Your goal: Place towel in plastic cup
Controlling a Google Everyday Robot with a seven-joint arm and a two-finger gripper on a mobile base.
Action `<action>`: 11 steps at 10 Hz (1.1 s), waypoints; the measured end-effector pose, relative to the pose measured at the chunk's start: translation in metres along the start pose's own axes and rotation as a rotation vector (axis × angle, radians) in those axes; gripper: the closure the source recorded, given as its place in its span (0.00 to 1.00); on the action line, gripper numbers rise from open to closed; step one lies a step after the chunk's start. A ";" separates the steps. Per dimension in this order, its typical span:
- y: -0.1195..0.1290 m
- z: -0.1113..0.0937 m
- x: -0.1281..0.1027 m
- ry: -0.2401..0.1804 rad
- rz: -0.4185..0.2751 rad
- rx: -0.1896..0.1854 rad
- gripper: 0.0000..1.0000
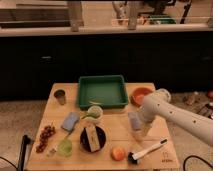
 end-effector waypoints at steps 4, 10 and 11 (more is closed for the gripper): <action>-0.013 0.012 0.009 0.003 0.014 -0.010 0.20; -0.025 0.033 0.012 -0.017 0.012 -0.047 0.35; -0.024 0.036 0.012 -0.026 0.002 -0.058 0.55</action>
